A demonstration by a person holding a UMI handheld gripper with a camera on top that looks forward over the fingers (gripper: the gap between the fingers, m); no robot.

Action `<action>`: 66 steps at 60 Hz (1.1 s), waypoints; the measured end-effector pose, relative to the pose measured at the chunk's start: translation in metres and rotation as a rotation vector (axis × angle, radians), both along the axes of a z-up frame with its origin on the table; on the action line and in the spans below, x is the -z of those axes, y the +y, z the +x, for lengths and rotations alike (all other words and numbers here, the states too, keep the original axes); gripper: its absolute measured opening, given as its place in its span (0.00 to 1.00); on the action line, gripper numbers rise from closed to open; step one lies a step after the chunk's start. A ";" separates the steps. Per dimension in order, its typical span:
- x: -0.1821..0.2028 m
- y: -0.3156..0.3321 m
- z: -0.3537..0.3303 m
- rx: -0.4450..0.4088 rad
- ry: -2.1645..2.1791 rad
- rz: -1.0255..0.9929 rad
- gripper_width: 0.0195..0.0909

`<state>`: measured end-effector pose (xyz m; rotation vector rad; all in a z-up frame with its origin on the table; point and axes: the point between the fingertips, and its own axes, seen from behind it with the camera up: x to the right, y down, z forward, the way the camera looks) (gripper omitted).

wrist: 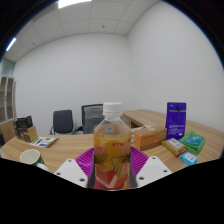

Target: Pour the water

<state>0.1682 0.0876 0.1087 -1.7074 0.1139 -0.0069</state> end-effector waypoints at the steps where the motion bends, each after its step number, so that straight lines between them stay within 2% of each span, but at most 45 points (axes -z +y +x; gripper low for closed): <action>1: 0.001 -0.003 -0.003 -0.006 0.004 -0.005 0.41; 14: 0.035 0.009 -0.015 -0.080 -0.045 -0.063 0.44; 19: 0.035 0.010 -0.014 -0.085 -0.095 -0.037 0.44; 29: 0.034 0.010 -0.011 -0.079 -0.049 -0.034 0.52; 37: 0.036 0.004 -0.011 -0.080 -0.069 -0.047 0.66; 39: 0.039 0.001 -0.011 -0.081 -0.072 -0.067 0.74; 42: 0.038 -0.005 -0.009 -0.080 -0.076 -0.083 0.91; 43: 0.035 -0.007 -0.008 -0.079 -0.076 -0.078 0.93; 45: 0.028 -0.012 -0.008 -0.080 -0.075 -0.064 0.90; 56: 0.010 -0.068 -0.013 -0.103 -0.032 -0.067 0.91; 66: -0.009 -0.151 -0.028 -0.134 -0.038 -0.048 0.91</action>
